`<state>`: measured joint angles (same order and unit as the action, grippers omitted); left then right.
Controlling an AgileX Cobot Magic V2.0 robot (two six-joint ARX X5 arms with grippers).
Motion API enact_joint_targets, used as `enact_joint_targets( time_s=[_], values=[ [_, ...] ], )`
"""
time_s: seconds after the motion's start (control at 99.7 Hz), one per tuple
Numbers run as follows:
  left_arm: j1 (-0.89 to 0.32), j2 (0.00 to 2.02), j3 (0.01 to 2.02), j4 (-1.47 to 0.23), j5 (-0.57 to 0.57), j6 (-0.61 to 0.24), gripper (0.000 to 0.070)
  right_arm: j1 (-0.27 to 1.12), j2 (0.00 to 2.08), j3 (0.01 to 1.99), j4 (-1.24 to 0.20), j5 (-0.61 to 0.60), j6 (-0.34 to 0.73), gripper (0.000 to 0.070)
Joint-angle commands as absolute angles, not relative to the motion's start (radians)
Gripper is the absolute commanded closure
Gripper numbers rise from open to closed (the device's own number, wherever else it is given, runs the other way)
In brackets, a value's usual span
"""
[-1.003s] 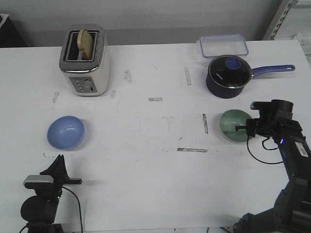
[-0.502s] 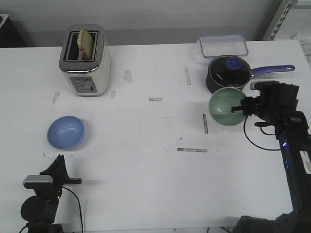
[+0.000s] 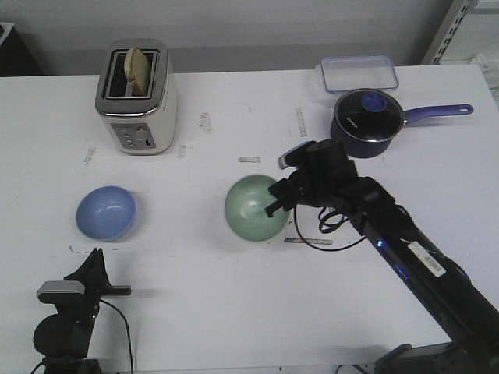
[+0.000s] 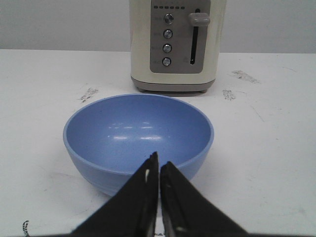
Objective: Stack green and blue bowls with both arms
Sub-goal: 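Grasp the green bowl rim and carry it toward the table center, then release the green bowl and lift the right gripper away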
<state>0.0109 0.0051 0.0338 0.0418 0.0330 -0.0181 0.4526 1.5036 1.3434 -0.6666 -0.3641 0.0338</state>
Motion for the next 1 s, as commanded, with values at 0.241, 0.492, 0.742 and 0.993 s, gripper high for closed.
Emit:
enact_joint_targets(
  time_s=[0.241, 0.492, 0.742, 0.993],
  values=[
    [0.014, 0.003, 0.012, 0.052, 0.037, -0.027, 0.0698, 0.583, 1.694, 1.354, -0.721, -0.359, -0.001, 0.0700],
    [0.014, 0.003, 0.012, 0.052, 0.037, -0.027, 0.0698, 0.613, 1.784, 1.354, -0.730, -0.321, -0.033, 0.0700],
    [0.014, 0.003, 0.012, 0.053, 0.037, -0.027, 0.0698, 0.614, 1.789, 1.354, -0.727, -0.271, -0.034, 0.0699],
    [0.014, 0.003, 0.012, 0.052, 0.037, -0.028, 0.0698, 0.617, 1.789, 1.354, -0.736, -0.294, -0.034, 0.0513]
  ],
)
